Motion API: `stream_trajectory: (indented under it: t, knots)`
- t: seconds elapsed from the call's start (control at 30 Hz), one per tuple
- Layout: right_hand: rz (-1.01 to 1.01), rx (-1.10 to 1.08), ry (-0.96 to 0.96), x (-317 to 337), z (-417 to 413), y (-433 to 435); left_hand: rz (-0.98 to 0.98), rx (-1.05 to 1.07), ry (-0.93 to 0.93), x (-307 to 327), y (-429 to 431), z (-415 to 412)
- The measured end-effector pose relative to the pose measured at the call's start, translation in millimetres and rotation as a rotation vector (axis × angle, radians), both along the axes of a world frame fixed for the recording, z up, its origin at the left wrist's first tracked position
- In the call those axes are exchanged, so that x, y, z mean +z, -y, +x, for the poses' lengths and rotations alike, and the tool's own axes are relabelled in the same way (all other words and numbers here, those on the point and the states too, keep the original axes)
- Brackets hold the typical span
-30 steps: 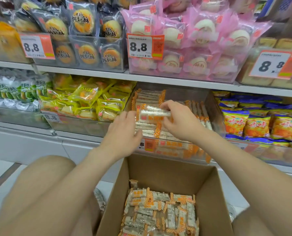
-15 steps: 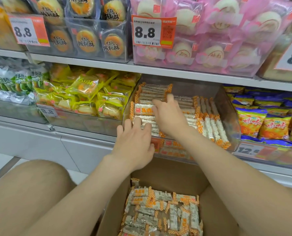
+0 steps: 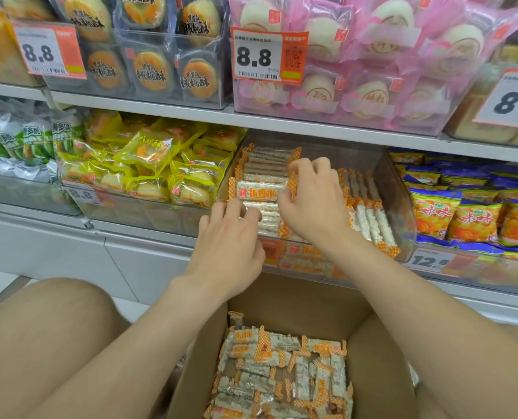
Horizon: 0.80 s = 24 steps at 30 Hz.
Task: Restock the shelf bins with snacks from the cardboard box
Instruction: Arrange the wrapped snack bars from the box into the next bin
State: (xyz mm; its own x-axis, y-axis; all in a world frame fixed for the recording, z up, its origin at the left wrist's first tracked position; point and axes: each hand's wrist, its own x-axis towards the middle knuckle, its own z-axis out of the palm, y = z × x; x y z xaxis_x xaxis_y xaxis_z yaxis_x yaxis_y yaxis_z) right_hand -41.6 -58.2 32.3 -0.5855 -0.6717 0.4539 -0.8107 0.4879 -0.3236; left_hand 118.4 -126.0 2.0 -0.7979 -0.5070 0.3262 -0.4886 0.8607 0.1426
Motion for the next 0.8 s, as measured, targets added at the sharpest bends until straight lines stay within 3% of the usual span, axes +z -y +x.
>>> stream_trajectory:
  t: [0.07,0.13,0.23,0.33,0.4,0.57,0.8]
  knots:
    - [-0.016,0.098,0.012,8,14,-22,-0.005,-0.050,-0.131,0,-4,6]
    - [0.063,0.205,0.064,10,28,-50,0.135,-0.113,-0.128,-4,-10,14]
    - [0.418,0.339,0.233,-8,47,-90,0.333,-0.241,0.178,-33,-22,23]
    - [0.751,0.374,0.309,-48,57,-111,0.329,-0.321,0.559,-76,-34,21]
    - [0.873,0.373,0.357,-75,55,-114,0.368,-0.302,0.710,-109,-34,15]
    - [0.927,0.338,0.501,-136,32,-109,0.446,-0.182,0.890,-185,-21,7]
    - [0.942,0.146,0.612,-220,-10,-116,0.488,-0.070,0.954,-269,-27,3]
